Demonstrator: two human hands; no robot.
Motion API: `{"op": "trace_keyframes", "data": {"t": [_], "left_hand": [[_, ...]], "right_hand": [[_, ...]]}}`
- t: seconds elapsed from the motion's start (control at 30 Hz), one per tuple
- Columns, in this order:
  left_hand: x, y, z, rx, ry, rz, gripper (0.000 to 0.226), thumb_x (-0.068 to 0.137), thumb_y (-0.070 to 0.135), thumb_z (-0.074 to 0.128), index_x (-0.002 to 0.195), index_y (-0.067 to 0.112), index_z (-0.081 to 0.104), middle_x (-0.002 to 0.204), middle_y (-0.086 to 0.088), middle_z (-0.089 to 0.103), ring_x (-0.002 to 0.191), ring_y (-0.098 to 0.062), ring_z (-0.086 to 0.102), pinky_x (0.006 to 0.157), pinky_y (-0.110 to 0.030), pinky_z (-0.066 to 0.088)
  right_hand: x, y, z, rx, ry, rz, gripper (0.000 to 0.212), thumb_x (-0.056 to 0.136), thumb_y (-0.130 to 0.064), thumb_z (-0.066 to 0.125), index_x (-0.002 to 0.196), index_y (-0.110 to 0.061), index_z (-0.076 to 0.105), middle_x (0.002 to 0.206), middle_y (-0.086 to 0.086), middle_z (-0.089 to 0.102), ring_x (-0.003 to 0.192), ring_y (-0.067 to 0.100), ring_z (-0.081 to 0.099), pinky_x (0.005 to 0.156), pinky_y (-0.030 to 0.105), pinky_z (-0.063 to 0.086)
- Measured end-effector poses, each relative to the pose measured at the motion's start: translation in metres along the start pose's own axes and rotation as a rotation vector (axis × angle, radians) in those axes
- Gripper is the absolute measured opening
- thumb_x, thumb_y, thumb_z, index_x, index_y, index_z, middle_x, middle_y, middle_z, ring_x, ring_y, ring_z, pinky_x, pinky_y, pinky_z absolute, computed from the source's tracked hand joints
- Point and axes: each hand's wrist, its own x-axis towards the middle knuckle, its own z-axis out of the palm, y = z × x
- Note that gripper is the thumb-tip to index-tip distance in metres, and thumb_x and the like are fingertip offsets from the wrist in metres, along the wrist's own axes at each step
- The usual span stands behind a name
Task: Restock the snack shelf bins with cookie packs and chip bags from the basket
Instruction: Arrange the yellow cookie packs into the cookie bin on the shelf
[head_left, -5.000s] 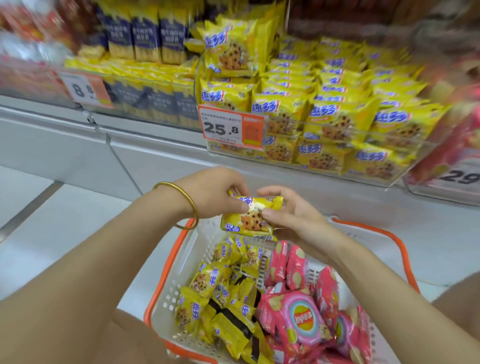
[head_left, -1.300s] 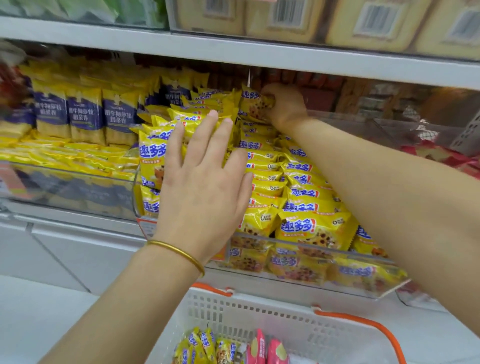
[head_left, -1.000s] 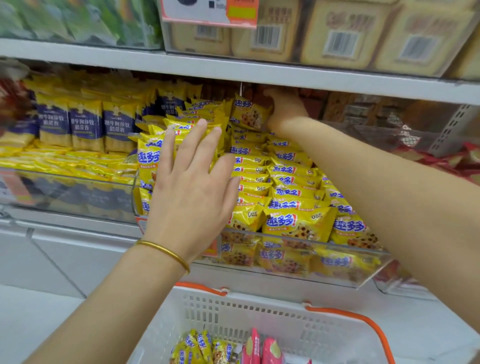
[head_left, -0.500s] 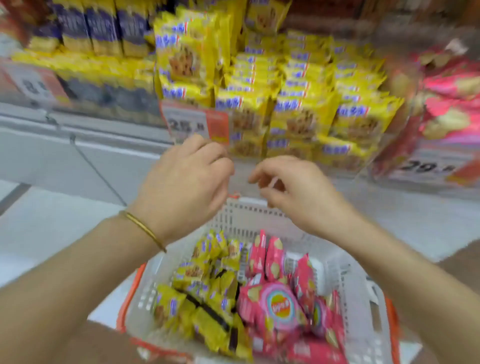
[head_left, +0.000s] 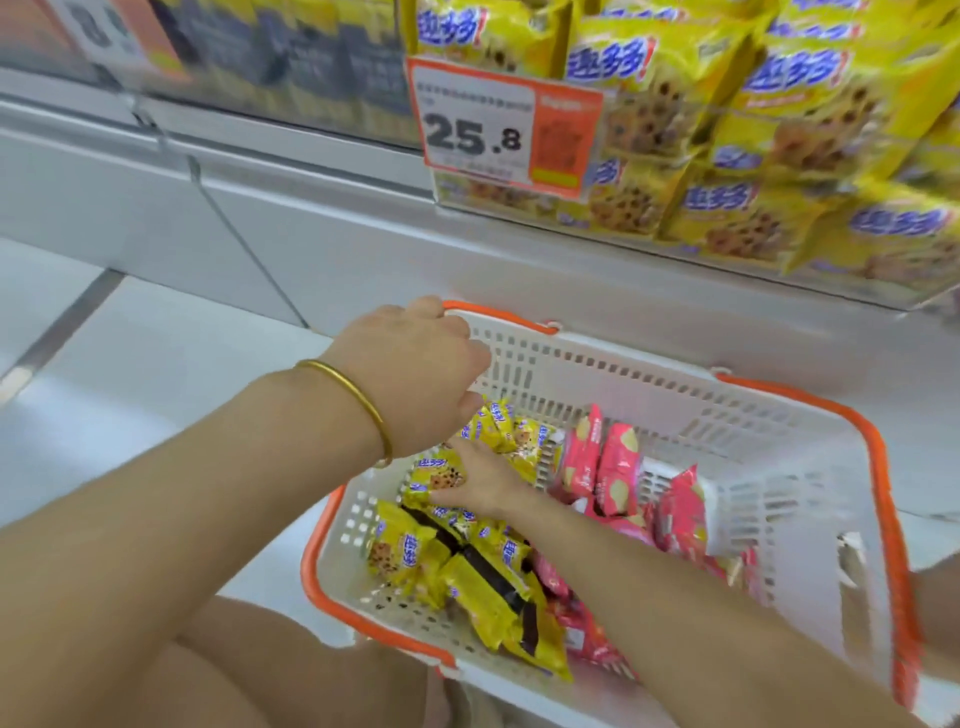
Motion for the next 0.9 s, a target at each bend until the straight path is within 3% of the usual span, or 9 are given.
{"op": "trace_keyframes", "data": {"t": [0.1, 0.2, 0.3, 0.4, 0.47, 0.57, 0.63, 0.73, 0.9], "left_hand": [[0.001, -0.007, 0.002, -0.002, -0.060, -0.031, 0.042, 0.097, 0.043, 0.032, 0.132, 0.023, 0.043, 0.131, 0.000, 0.047, 0.122, -0.022, 0.038, 0.098, -0.038, 0.040], [0.003, -0.009, 0.002, -0.027, -0.089, -0.046, 0.041, 0.097, 0.042, 0.032, 0.132, 0.023, 0.043, 0.131, -0.001, 0.047, 0.122, -0.022, 0.037, 0.099, -0.038, 0.039], [0.006, -0.005, 0.002, -0.050, -0.117, -0.058, 0.041, 0.097, 0.041, 0.034, 0.132, 0.023, 0.043, 0.131, -0.002, 0.048, 0.123, -0.022, 0.038, 0.097, -0.036, 0.038], [0.011, 0.002, 0.003, -0.159, -0.176, -0.093, 0.043, 0.097, 0.042, 0.038, 0.134, 0.022, 0.041, 0.132, -0.003, 0.049, 0.122, -0.024, 0.044, 0.093, -0.034, 0.039], [0.017, 0.007, -0.002, -0.325, -0.216, -0.140, 0.048, 0.096, 0.043, 0.042, 0.137, 0.018, 0.037, 0.134, -0.005, 0.049, 0.121, -0.023, 0.047, 0.091, -0.030, 0.039], [0.028, 0.011, -0.016, -0.654, -0.226, -0.217, 0.050, 0.092, 0.040, 0.053, 0.131, 0.011, 0.041, 0.127, -0.010, 0.055, 0.113, -0.026, 0.054, 0.088, -0.030, 0.042], [0.033, 0.014, -0.029, -0.917, -0.147, -0.197, 0.037, 0.089, 0.033, 0.061, 0.112, 0.007, 0.049, 0.106, -0.014, 0.065, 0.095, -0.031, 0.063, 0.082, -0.037, 0.052], [0.035, 0.019, -0.059, -1.184, 0.028, -0.063, 0.015, 0.087, 0.017, 0.065, 0.088, 0.007, 0.053, 0.062, 0.005, 0.065, 0.059, -0.011, 0.059, 0.060, -0.027, 0.052], [0.032, 0.027, -0.111, -1.457, 0.391, 0.088, 0.022, 0.083, 0.013, 0.066, 0.102, 0.014, 0.055, 0.066, 0.005, 0.060, 0.060, -0.007, 0.053, 0.052, -0.019, 0.044]], "right_hand": [[0.006, -0.001, 0.012, -0.181, 0.107, 0.034, 0.067, 0.084, -0.029, 0.069, 0.140, -0.013, 0.037, 0.140, 0.012, 0.038, 0.122, 0.031, 0.047, 0.094, 0.037, 0.044], [-0.003, 0.005, 0.003, -0.163, 0.149, 0.002, 0.049, 0.081, -0.022, 0.069, 0.122, -0.007, 0.048, 0.124, 0.010, 0.043, 0.106, 0.029, 0.054, 0.077, 0.033, 0.044], [-0.027, 0.009, -0.024, -0.004, 0.208, -0.057, 0.055, 0.078, -0.020, 0.072, 0.126, -0.011, 0.046, 0.122, 0.006, 0.040, 0.106, 0.022, 0.050, 0.082, 0.026, 0.041], [-0.063, 0.005, -0.064, 0.135, 0.336, -0.189, 0.055, 0.077, -0.015, 0.074, 0.125, -0.015, 0.048, 0.115, -0.001, 0.038, 0.105, 0.011, 0.043, 0.079, 0.006, 0.033], [-0.088, 0.001, -0.092, 0.183, 0.436, -0.272, 0.053, 0.074, -0.013, 0.077, 0.119, -0.021, 0.051, 0.112, -0.006, 0.041, 0.103, 0.008, 0.045, 0.084, 0.011, 0.038], [-0.128, -0.010, -0.127, 0.348, 0.526, -0.334, 0.057, 0.068, -0.008, 0.080, 0.102, -0.042, 0.050, 0.114, 0.000, 0.049, 0.100, 0.020, 0.058, 0.081, 0.038, 0.053], [-0.155, -0.020, -0.146, 0.417, 0.555, -0.365, 0.058, 0.068, -0.006, 0.080, 0.100, -0.044, 0.051, 0.113, 0.005, 0.052, 0.095, 0.022, 0.061, 0.079, 0.040, 0.054], [-0.196, -0.035, -0.175, 0.717, 0.549, -0.383, 0.046, 0.075, -0.007, 0.073, 0.114, -0.023, 0.052, 0.099, 0.002, 0.060, 0.073, 0.008, 0.063, 0.064, 0.025, 0.054], [-0.253, -0.072, -0.226, 0.699, 0.720, -0.449, 0.041, 0.063, -0.024, 0.072, 0.099, -0.018, 0.055, 0.075, -0.001, 0.068, 0.061, 0.012, 0.065, 0.054, 0.032, 0.056]]}}
